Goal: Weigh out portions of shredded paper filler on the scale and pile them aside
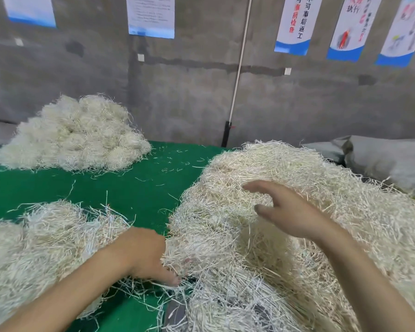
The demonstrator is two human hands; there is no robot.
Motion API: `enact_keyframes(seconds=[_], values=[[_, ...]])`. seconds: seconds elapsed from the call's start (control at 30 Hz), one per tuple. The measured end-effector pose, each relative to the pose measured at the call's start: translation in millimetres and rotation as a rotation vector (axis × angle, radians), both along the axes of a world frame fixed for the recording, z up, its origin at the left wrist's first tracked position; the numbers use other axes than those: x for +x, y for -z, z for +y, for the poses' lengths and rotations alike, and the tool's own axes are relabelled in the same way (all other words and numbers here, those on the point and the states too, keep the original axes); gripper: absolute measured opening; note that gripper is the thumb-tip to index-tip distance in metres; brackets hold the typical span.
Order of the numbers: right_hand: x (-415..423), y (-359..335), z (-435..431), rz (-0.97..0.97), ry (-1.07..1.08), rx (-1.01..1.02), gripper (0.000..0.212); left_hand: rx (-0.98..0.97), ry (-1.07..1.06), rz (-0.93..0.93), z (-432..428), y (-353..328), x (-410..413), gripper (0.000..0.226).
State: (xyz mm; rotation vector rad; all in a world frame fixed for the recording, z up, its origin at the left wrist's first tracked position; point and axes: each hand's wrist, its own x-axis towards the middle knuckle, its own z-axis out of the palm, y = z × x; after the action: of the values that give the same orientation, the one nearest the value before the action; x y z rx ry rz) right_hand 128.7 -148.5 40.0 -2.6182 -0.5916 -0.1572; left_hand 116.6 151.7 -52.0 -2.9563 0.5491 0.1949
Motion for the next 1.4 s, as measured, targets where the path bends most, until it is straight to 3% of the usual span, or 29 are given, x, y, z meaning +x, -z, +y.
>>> enact_keyframes(seconds=[0.07, 0.2, 0.3, 0.37, 0.43, 0.5, 0.57, 0.77, 1.0, 1.13, 1.27, 1.33, 1.4], values=[[4.1, 19.0, 8.7, -0.010, 0.010, 0.021, 0.047, -0.094, 0.004, -0.007, 5.3, -4.9, 1.3, 0.057], [7.0, 62.7, 27.1, 0.117, -0.131, -0.030, 0.057, -0.931, -0.145, 0.012, 0.7, -36.1, -0.7, 0.060], [13.6, 85.0, 34.3, 0.075, -0.092, 0.048, 0.044, -1.275, -0.180, -0.138, -13.8, -56.4, -4.4, 0.058], [16.3, 88.9, 37.7, 0.014, -0.060, 0.131, 0.028, -1.770, -0.126, 0.035, -21.0, -65.9, -4.2, 0.060], [18.6, 92.8, 37.9, -0.052, -0.046, 0.141, 0.026, -2.258, -0.049, 0.250, -24.1, -72.5, -0.4, 0.056], [22.7, 96.6, 31.8, -0.105, -0.006, 0.089, 0.024, -2.478, -0.065, 0.359, -30.1, -76.6, 1.5, 0.051], [29.7, 99.0, 18.6, -0.113, 0.057, 0.081, 0.021, -2.444, -0.166, 0.408, -34.3, -81.0, 0.9, 0.049], [41.6, 107.7, -12.0, 0.150, 0.218, 0.331, 0.017, -2.138, -0.341, 0.356, -31.9, -75.3, -1.5, 0.043], [47.9, 93.0, -52.2, 0.159, 0.632, 0.618, 0.047, -2.016, -0.348, 0.151, 16.3, -89.3, -9.9, 0.037], [34.5, 71.5, -31.6, 0.235, 0.473, 0.531, 0.057, -1.831, -0.361, 0.072, 16.3, -90.4, -9.5, 0.038], [9.2, 33.1, -0.3, 0.163, 0.179, 0.091, 0.089, -1.673, -0.311, 0.051, -16.8, -90.7, -15.4, 0.030], [-11.1, 8.5, 14.9, 0.082, 0.089, 0.118, 0.094, -1.753, -0.206, 0.085, -29.1, -94.7, -18.0, 0.026], [-30.5, -8.7, 32.7, 0.056, -0.019, 0.317, 0.087, -1.753, -0.160, 0.055, -40.5, -103.5, -23.2, 0.025]])
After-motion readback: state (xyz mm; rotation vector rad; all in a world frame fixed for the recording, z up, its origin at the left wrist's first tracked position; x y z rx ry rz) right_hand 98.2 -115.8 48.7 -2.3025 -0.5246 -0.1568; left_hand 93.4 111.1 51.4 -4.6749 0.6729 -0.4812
